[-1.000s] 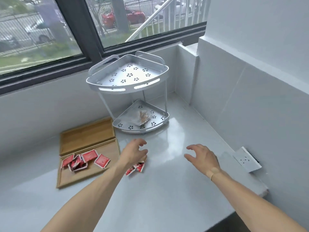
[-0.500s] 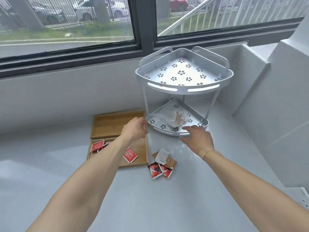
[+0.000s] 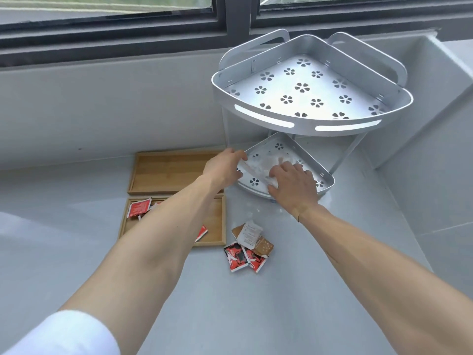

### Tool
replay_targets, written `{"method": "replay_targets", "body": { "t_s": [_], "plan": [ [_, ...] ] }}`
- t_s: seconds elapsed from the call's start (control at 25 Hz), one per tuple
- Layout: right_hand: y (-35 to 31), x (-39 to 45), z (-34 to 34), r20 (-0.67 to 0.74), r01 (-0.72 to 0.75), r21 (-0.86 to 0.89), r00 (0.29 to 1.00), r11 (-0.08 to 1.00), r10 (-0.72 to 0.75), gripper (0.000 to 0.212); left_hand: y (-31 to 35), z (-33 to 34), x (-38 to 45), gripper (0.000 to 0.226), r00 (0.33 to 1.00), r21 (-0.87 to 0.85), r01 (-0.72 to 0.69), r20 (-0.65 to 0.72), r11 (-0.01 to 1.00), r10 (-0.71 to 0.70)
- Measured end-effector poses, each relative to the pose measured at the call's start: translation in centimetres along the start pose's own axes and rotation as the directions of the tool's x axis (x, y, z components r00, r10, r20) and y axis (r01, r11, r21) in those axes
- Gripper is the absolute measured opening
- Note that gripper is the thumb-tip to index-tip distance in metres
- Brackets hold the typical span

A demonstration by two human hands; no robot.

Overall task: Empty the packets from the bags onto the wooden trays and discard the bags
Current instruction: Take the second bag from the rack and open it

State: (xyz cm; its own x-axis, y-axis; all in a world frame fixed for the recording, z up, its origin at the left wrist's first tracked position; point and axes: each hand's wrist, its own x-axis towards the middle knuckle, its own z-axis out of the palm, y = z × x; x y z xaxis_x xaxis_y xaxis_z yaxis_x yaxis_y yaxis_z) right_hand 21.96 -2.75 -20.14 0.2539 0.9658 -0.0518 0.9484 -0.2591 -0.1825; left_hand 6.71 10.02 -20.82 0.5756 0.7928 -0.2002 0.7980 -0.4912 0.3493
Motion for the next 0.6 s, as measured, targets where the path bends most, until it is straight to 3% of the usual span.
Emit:
{"method": "replay_targets", "body": {
  "t_s": [0.2, 0.6],
  "plan": [
    [0.7, -0.1, 0.1, -0.060, -0.020, 0.043, 0.998, 0.999, 0.023, 0.021, 0.6, 0.1, -0.3, 0.010, 0.996, 0.050, -0.021, -0.089, 0.999, 0.025],
    [1.1, -1.9, -5.4, -0.129, -0.110, 0.339, 0.978, 0.934, 0.161, 0.019, 3.3, -4.0, -4.4, 0.015, 0.978, -0.024, -0.047, -0.204, 0.999, 0.041]
  ]
}}
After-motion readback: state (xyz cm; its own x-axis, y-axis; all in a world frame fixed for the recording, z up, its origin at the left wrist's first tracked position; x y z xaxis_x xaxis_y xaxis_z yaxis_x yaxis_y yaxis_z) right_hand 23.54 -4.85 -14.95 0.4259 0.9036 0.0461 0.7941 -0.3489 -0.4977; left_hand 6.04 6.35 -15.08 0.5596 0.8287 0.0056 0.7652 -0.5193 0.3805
